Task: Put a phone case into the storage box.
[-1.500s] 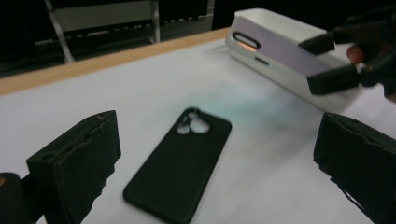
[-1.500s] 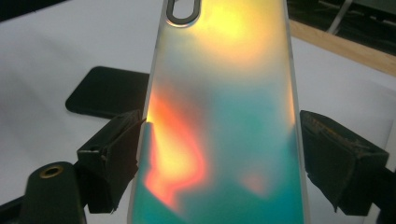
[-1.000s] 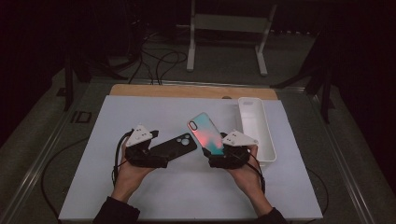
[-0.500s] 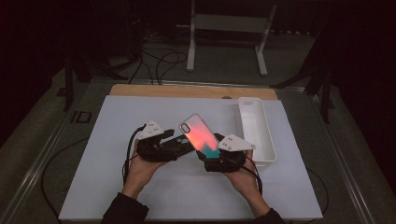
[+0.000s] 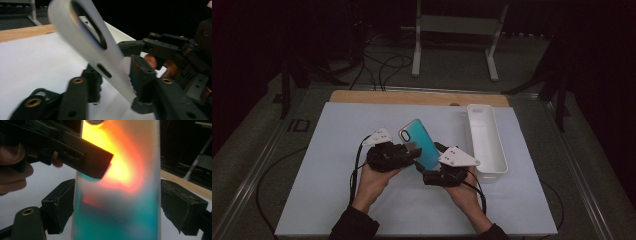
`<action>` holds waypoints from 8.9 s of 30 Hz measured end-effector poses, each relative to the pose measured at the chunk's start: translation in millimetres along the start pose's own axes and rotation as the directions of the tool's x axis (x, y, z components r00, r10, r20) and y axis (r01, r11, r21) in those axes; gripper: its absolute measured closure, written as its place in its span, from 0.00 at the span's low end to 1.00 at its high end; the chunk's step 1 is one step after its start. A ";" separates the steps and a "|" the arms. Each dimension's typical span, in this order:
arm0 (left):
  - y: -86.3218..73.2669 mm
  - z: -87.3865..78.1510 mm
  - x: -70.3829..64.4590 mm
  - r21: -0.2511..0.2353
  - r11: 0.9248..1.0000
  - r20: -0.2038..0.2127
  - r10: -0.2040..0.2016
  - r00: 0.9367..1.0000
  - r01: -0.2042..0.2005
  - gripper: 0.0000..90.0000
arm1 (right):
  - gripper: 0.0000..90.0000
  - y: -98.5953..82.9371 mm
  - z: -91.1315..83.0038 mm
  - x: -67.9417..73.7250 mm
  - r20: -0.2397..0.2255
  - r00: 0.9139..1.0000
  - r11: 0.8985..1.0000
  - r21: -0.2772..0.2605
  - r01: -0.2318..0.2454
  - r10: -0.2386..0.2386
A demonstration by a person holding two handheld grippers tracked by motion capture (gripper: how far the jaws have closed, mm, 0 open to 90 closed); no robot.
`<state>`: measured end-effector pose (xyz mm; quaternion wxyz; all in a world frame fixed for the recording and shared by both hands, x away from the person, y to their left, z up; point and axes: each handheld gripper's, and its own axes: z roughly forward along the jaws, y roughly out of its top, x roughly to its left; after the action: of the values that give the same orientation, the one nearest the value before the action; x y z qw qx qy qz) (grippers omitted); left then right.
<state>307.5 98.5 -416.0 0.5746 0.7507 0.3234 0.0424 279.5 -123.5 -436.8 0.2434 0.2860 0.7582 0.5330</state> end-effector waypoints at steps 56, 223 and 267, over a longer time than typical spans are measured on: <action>-10.1 -2.2 -4.4 0.028 0.997 -0.136 0.075 0.988 -0.072 0.96 | 0.09 31.9 -1.6 -14.3 -0.073 0.994 0.996 0.042 -0.080 0.083; -107.8 -105.4 51.9 -0.001 0.994 -0.516 0.095 0.851 -0.112 0.00 | 0.19 82.8 45.1 -92.6 0.164 0.965 0.978 -0.008 -0.207 0.205; -108.0 -104.4 51.2 0.001 0.993 -0.519 0.098 0.849 -0.115 0.00 | 0.19 83.5 38.3 -163.7 0.350 0.910 0.973 -0.020 -0.229 0.221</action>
<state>255.3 227.2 -492.8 0.4746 0.7195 0.4231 0.2793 437.3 -188.9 -359.1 0.3082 0.4640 0.6705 0.4901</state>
